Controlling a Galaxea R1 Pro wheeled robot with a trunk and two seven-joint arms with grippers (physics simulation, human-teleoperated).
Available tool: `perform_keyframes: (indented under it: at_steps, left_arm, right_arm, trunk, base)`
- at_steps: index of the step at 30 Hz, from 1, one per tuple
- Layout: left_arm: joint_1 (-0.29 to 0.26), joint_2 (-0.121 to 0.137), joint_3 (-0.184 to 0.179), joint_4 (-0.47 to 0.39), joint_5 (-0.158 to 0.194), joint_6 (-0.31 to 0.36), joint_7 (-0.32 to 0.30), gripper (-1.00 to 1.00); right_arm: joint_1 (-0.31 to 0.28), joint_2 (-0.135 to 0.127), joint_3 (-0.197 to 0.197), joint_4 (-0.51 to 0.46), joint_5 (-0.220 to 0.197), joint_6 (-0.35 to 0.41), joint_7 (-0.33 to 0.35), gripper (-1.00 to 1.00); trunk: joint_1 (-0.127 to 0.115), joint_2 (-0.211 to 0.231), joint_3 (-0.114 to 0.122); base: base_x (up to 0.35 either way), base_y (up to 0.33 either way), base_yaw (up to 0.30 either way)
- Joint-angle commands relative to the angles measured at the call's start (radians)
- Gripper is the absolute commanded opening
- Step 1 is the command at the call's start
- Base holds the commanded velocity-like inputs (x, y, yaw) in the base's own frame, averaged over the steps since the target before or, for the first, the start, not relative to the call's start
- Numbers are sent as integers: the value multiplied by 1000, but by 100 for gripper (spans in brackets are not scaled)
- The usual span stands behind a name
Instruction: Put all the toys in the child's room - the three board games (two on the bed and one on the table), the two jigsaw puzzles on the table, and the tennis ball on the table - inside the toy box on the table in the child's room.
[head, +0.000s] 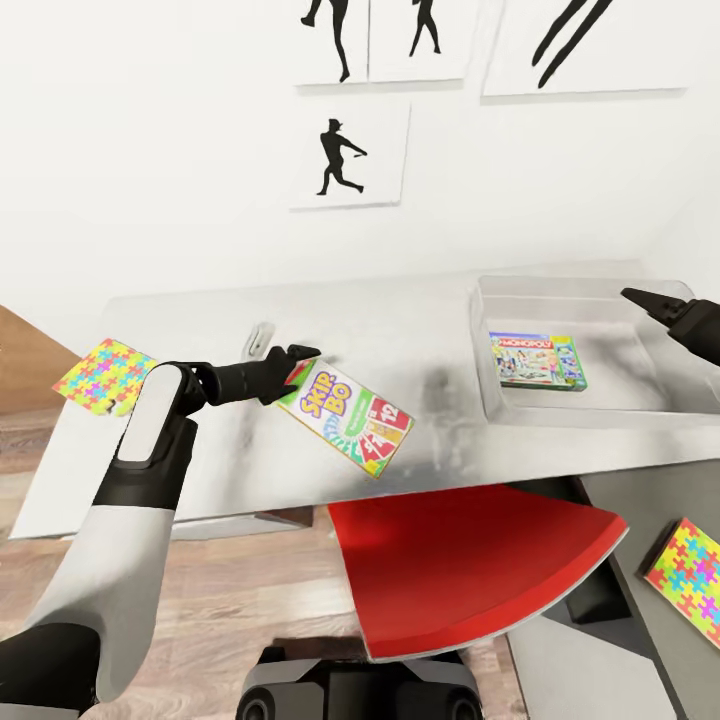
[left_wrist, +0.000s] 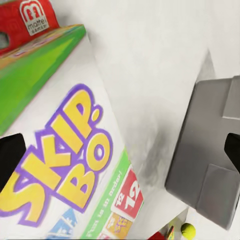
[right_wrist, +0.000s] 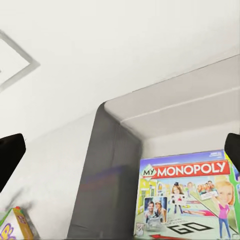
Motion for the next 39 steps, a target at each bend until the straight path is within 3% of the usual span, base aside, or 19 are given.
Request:
perform_keyframes:
  at_steps: [1,27,39]
  left_arm:
    - [0,1,-1,-2,10,-1,10,100]
    - [0,1,0,-9,10,-1,11,100]
    - [0,2,1,-9,10,-1,12,100]
  right_arm:
    - [-1,0,-1,0,9,5,10,100]
    - [-1,-1,1,0,10,5,10,100]
    - [-1,0,-2,-1,9,5,10,100]
  trunk:
    - [0,-2,-1]
    - [0,-2,-1]
    - [0,-2,-1]
  base:
    - [-42,134,0]
    - [-10,37,0]
    - [0,190,0]
